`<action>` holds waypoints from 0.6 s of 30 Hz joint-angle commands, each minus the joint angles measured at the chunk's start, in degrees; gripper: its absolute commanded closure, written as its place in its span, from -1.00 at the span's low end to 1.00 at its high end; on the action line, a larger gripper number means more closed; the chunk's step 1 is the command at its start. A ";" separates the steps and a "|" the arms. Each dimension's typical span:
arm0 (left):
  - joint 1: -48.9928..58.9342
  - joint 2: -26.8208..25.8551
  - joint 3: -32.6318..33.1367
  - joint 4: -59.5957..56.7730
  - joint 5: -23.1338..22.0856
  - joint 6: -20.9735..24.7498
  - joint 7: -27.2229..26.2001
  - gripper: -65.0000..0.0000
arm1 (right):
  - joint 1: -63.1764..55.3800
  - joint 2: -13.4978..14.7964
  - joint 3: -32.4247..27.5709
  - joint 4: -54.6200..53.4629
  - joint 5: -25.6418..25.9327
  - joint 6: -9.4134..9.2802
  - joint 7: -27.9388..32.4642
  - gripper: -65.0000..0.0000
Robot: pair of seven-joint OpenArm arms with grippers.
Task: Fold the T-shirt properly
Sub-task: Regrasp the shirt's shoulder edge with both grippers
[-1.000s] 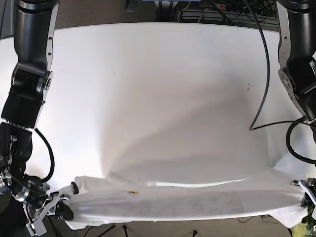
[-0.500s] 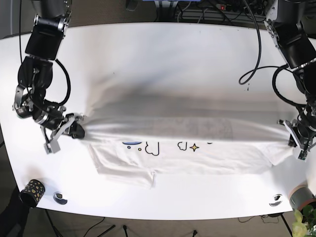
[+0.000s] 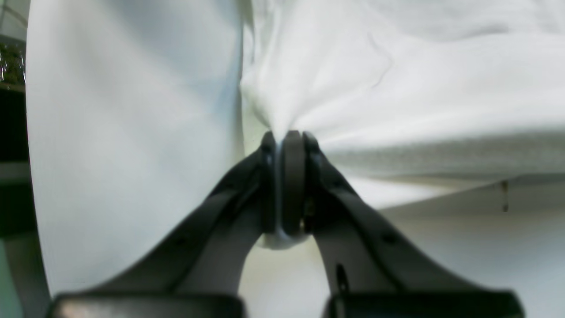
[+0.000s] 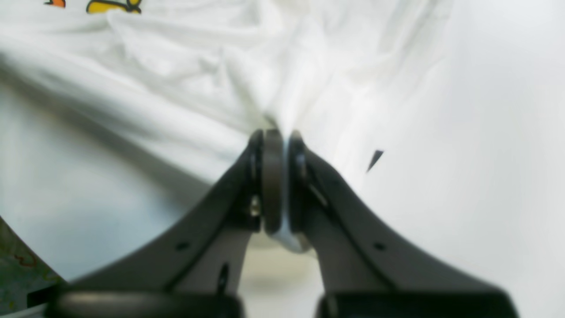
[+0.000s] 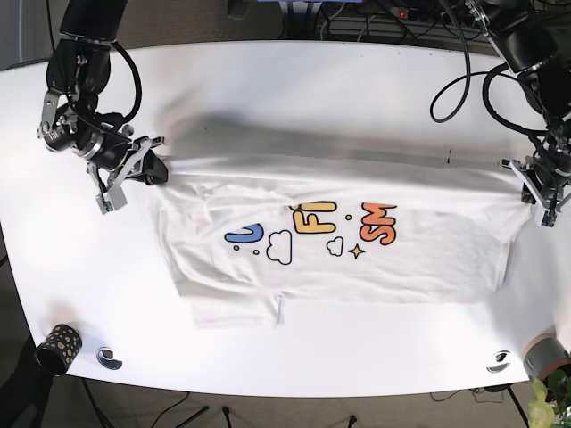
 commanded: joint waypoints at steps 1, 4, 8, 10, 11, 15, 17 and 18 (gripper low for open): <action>-0.05 -1.10 -0.40 0.82 -0.33 0.36 -1.05 0.99 | -0.64 0.36 0.63 1.39 0.47 0.12 0.78 1.00; 1.71 -1.10 -0.40 1.26 -0.33 0.36 -0.79 0.73 | -2.66 0.36 0.63 1.39 1.34 0.12 0.78 0.83; 3.47 -1.28 -0.57 1.26 -0.33 0.36 -0.70 0.17 | -5.30 0.45 0.63 1.39 4.33 0.12 0.78 0.46; 4.35 -1.37 -0.57 1.26 -0.33 0.36 -0.70 -0.03 | -6.27 0.54 1.16 1.39 5.12 0.12 0.78 0.32; 4.79 -1.45 -0.57 1.26 -0.33 0.36 -0.70 -0.12 | -7.14 0.54 2.21 1.57 5.83 0.12 0.78 0.23; 5.31 -1.45 -2.86 1.26 -0.42 0.36 -0.61 -0.13 | -9.69 0.36 4.85 6.32 6.88 0.12 0.78 0.03; 5.23 -1.45 -5.58 1.26 -0.77 0.36 -0.17 -0.14 | -10.40 0.28 5.12 9.22 6.71 0.12 0.78 0.00; 4.88 -1.45 -7.17 1.26 -1.56 0.36 0.62 -0.14 | -10.49 0.19 5.12 10.62 6.62 0.12 0.78 -0.01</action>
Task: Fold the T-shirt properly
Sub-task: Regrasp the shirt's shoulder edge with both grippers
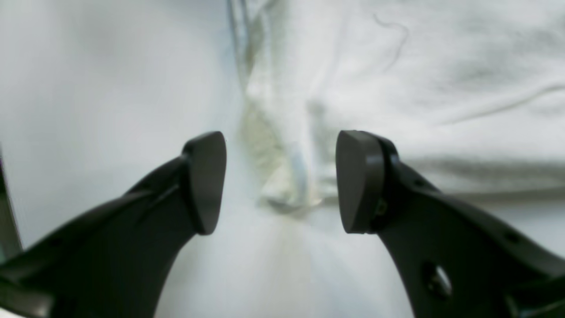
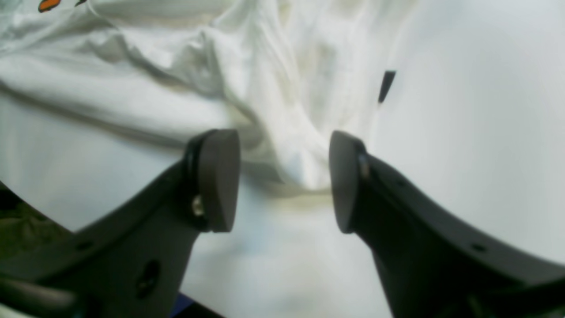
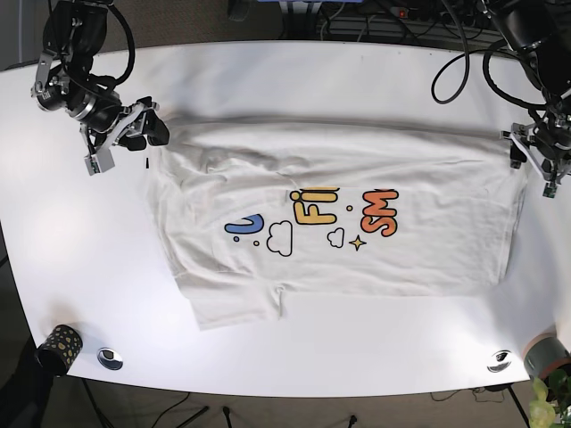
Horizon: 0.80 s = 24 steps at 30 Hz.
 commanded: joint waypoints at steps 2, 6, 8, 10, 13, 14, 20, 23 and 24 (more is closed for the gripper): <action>-0.96 -1.52 -3.46 1.26 -3.33 0.36 2.40 -0.14 | 0.49 0.47 0.22 4.05 1.22 0.36 1.24 -0.02; -2.19 -1.52 -3.99 3.28 -7.90 0.36 3.90 -0.14 | 2.33 0.21 0.04 2.74 0.17 -0.17 1.32 -0.02; -2.63 -1.26 -2.58 3.98 -8.34 0.36 3.90 -0.14 | 4.71 -0.85 -0.04 1.24 -2.12 -0.17 1.32 -0.02; -3.25 -1.17 0.76 3.98 -8.34 0.36 3.72 -0.13 | 6.55 -1.73 -0.04 -0.43 -4.93 -0.17 1.32 -0.02; -4.48 -1.17 5.07 3.90 -8.34 0.36 3.37 -0.13 | 9.45 -2.25 -0.04 -3.15 -8.01 0.18 1.24 -0.02; -4.65 -1.17 6.30 3.98 -8.34 0.36 2.58 -0.13 | 10.07 -2.25 -0.13 -3.86 -8.36 0.27 1.15 -0.02; -4.65 -1.61 13.51 0.29 -8.25 4.97 -3.49 -0.13 | 13.23 -1.99 -6.20 -6.93 -8.45 0.27 1.15 -0.02; -4.57 -2.66 14.12 -2.78 -8.25 5.50 -4.10 -0.13 | 13.85 -2.17 -8.75 -9.31 -8.80 0.10 1.15 -0.01; -4.57 -3.10 14.12 -4.02 -8.25 5.50 -4.19 -0.13 | 14.38 -2.25 -9.63 -10.80 -8.45 0.18 1.15 -0.01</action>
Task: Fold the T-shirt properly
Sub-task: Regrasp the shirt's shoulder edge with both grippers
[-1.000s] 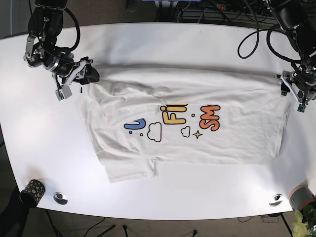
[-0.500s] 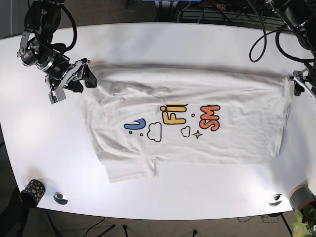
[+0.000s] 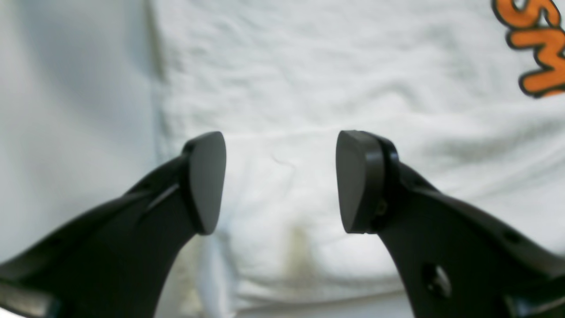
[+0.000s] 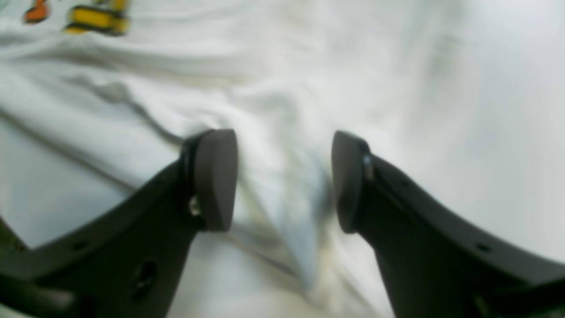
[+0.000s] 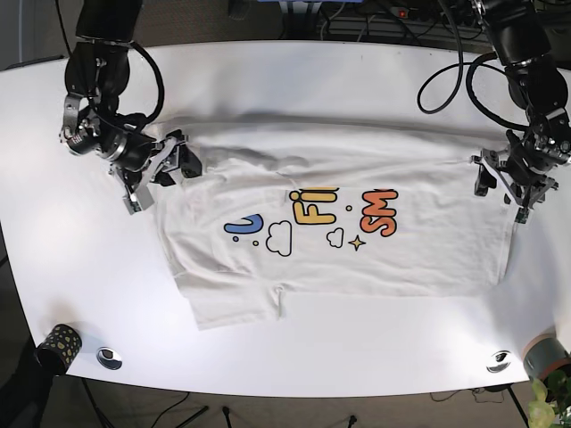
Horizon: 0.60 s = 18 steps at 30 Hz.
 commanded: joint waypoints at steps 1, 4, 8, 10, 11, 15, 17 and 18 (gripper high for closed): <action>-0.87 -2.62 -0.70 -1.51 -0.10 0.67 -1.44 -0.13 | 1.40 0.85 -0.67 -1.94 0.36 0.16 0.69 0.00; -0.78 -3.50 -0.79 -3.97 -0.10 0.67 -3.55 -0.13 | 1.84 -0.65 0.03 -3.96 -0.26 0.07 0.95 0.18; 0.80 -5.00 -0.79 -6.08 -0.10 0.67 -5.92 -0.13 | 3.42 -0.91 1.62 -6.42 -0.26 0.07 3.15 0.79; 0.80 -5.08 -0.79 -6.78 -0.10 0.67 -6.27 -0.13 | 4.21 -0.47 1.70 -8.27 -0.26 0.07 4.21 1.00; 0.80 -5.17 -0.79 -7.58 -0.10 0.67 -6.36 -0.13 | 4.91 0.23 1.79 -9.50 -0.26 0.07 4.64 1.00; 0.80 -5.96 -0.70 -9.25 -0.10 0.67 -6.63 -0.13 | 6.41 2.61 2.06 -13.28 -0.17 0.16 6.05 1.00; 0.80 -6.23 -0.52 -10.12 -0.01 0.67 -6.63 -0.13 | 6.50 3.75 2.67 -13.45 0.01 0.16 6.75 1.00; 0.71 -6.32 -0.43 -10.74 -0.01 0.67 -6.63 -0.13 | 6.41 4.10 3.29 -13.28 0.27 0.16 6.84 1.00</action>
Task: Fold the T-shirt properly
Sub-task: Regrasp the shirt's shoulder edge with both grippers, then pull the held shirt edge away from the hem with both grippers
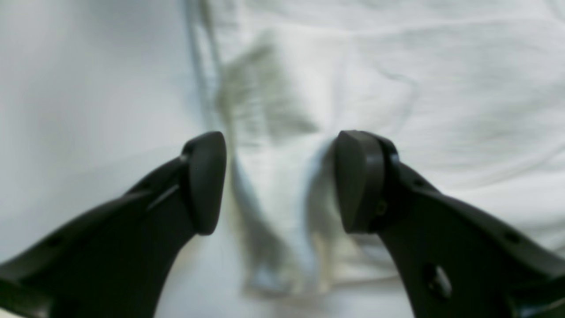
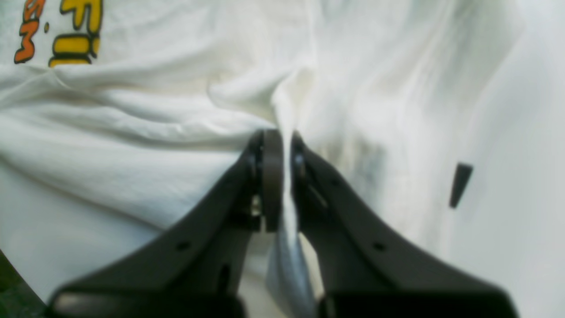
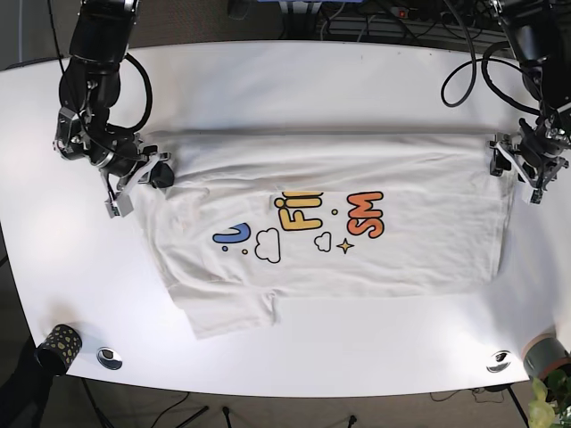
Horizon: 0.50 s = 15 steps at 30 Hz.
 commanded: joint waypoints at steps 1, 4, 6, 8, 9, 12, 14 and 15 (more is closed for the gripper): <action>-1.10 -1.68 0.44 -1.22 -0.03 0.19 -0.75 -0.13 | 1.07 1.85 2.07 1.17 1.43 0.27 1.66 1.00; -1.28 -1.77 2.82 -3.15 2.96 0.28 -2.68 -0.13 | 1.07 2.03 3.74 1.17 1.25 0.27 1.66 1.00; -1.28 -1.42 3.52 -3.24 5.51 0.28 -4.97 -0.13 | 1.16 2.03 4.79 1.17 0.99 0.18 1.66 0.97; -0.93 -1.24 3.78 -3.06 7.53 0.02 -6.37 -0.13 | 1.16 2.03 5.76 1.17 1.08 0.01 1.57 0.68; -0.93 -1.24 3.78 -2.98 7.70 0.02 -6.37 -0.13 | 1.16 2.03 5.94 1.17 1.34 0.01 1.57 0.56; -1.19 -1.24 3.61 -2.89 7.53 0.02 -6.28 -0.13 | 0.72 2.03 6.11 2.49 1.43 0.10 1.57 0.04; -1.28 -1.24 3.52 -2.89 7.53 0.02 -6.28 -0.13 | -0.07 2.03 6.46 4.86 1.43 0.18 1.49 -0.23; -1.28 -1.24 3.43 -2.80 7.53 0.02 -6.28 -0.13 | -1.12 2.03 6.99 6.36 1.43 0.18 1.49 -0.33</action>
